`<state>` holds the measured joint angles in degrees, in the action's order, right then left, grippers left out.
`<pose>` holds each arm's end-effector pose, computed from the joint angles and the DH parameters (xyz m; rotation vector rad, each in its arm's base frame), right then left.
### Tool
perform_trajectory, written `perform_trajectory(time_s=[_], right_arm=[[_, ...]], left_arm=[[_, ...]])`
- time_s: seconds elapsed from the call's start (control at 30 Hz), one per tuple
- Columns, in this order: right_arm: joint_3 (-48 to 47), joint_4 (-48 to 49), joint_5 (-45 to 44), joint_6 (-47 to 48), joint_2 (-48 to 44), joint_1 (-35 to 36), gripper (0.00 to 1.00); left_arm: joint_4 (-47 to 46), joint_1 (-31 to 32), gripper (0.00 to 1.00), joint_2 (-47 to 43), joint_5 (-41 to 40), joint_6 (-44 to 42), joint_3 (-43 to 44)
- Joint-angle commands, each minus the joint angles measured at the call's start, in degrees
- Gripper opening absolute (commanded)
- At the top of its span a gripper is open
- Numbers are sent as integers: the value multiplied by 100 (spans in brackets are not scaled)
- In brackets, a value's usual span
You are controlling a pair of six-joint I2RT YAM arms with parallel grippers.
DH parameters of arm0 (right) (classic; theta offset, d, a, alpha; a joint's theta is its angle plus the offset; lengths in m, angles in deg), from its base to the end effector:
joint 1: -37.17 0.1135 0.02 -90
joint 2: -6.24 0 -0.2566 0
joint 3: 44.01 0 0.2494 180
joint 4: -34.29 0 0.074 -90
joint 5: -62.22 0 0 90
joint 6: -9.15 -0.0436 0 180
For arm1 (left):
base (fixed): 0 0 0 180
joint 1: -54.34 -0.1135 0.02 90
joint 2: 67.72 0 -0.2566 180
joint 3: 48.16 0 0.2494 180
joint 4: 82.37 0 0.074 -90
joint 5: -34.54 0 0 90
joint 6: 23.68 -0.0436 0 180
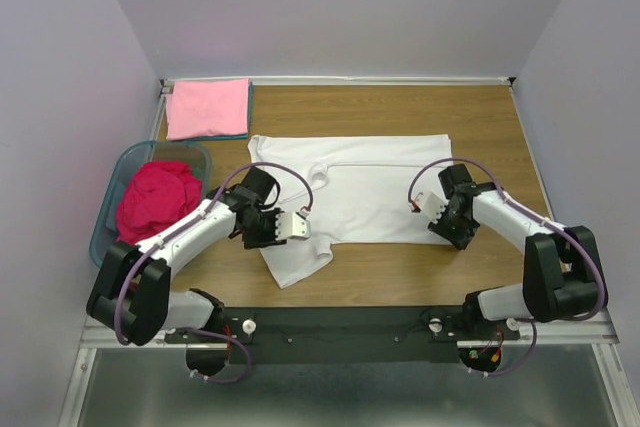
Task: Fold and stack the t-shirts
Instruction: Fold the tshirt
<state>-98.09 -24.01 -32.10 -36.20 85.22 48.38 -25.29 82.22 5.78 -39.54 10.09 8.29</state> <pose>0.2077 0.0378 0.1437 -1.4204 2.6938 -0.1621 0.1865 -0.1122 0.1749 1.9112 2.0373 -0.2833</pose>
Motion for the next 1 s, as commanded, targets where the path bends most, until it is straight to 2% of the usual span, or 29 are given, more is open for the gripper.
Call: perform_trajectory(time_s=[0.0, 0.13, 0.27, 0.43, 0.7, 0.73, 0.87, 0.9, 0.97], right_arm=[[123, 342, -175, 53, 144, 40, 32], [70, 378, -166, -26, 258, 40, 19], [61, 369, -219, -35, 241, 31, 1], [35, 360, -236, -43, 302, 40, 1], [-35, 334, -263, -52, 355, 31, 1], [-36, 325, -263, -43, 355, 40, 1], [-79, 299, -263, -43, 329, 31, 1], [-106, 281, -245, -52, 311, 31, 1], [-132, 211, -245, -43, 250, 31, 1]], left_arm=[[8, 51, 40, 226, -89, -90, 45], [9, 182, 39, 508, -282, -125, 63], [17, 270, 43, 561, -292, -204, 63], [70, 437, 45, 631, -168, -257, 63], [53, 561, 44, 1070, -572, -371, 37], [26, 569, 43, 1140, -651, -380, -7], [-18, 561, 20, 1124, -670, -398, -42], [34, 561, 10, 1088, -643, -398, -25], [114, 561, 3, 931, -582, -398, 45]])
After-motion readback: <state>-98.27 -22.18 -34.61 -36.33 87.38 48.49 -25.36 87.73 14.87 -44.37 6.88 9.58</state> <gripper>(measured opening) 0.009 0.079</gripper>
